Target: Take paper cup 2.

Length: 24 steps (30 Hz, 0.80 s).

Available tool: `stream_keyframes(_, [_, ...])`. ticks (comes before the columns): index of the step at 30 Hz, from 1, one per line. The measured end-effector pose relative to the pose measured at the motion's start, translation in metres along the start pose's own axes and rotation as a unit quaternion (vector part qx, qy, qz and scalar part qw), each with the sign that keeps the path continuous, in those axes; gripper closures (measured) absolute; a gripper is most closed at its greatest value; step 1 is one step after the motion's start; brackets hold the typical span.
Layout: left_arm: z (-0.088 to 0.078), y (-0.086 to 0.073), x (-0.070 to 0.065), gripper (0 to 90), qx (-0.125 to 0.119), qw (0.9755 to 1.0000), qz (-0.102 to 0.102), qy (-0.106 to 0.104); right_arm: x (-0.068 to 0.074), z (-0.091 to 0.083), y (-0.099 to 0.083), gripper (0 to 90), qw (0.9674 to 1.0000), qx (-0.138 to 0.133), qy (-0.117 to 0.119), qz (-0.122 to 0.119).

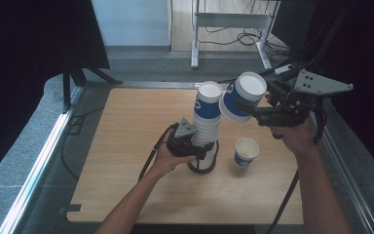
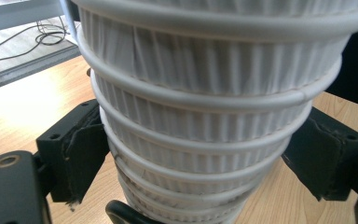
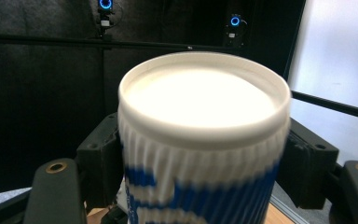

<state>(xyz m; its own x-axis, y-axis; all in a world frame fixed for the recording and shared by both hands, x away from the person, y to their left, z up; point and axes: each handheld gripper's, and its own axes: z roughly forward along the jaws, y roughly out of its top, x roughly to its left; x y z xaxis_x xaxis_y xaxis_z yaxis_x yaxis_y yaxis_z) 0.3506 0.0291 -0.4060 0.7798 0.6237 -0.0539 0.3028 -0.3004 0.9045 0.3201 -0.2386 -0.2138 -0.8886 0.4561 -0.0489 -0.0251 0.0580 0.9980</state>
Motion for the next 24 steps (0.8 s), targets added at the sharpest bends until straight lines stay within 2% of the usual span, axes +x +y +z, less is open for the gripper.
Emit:
stream_keyframes(8, [0.000,0.000,0.000,12.8,0.000,1.0000,0.000,0.001,0.006,-0.011,-0.012,26.6,1.0000,-0.004,0.004,0.000])
stream_keyframes(18, [0.000,0.000,0.000,12.8,0.002,1.0000,0.001,0.002,0.010,-0.019,-0.037,26.6,0.9999,-0.002,0.009,0.011])
stream_keyframes(24, [0.000,0.000,-0.001,12.5,-0.001,1.0000,-0.006,0.000,0.012,-0.019,-0.053,26.6,0.9998,0.004,0.012,0.015])
